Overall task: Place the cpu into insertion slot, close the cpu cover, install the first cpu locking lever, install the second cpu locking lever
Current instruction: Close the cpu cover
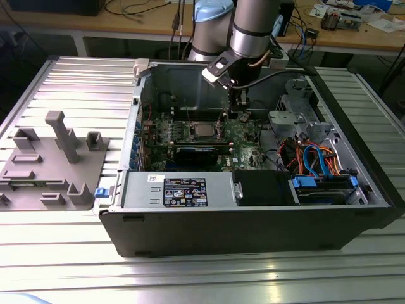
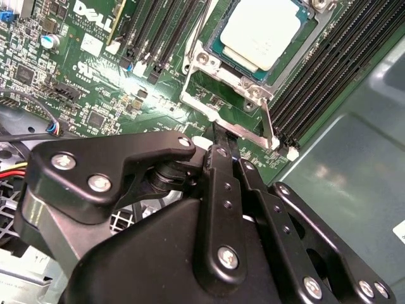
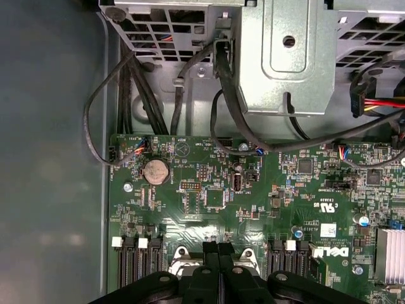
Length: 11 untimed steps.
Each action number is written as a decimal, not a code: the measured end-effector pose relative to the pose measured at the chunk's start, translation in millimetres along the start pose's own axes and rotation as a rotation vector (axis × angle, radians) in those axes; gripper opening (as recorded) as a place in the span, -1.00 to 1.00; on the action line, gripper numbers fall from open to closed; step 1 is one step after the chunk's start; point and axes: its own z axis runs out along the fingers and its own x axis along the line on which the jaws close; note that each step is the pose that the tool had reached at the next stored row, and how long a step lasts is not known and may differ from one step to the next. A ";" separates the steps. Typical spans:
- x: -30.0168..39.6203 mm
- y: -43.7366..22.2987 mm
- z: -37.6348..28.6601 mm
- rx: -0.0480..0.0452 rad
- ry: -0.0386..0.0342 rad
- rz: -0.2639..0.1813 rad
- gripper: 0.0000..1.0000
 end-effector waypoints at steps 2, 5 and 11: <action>0.0 -0.4 0.0 0.0000 0.0000 0.000 -0.79; 0.0 -1.1 0.0 0.0000 0.0001 0.000 -0.79; 0.1 -3.1 0.1 0.0000 0.0001 0.000 -0.79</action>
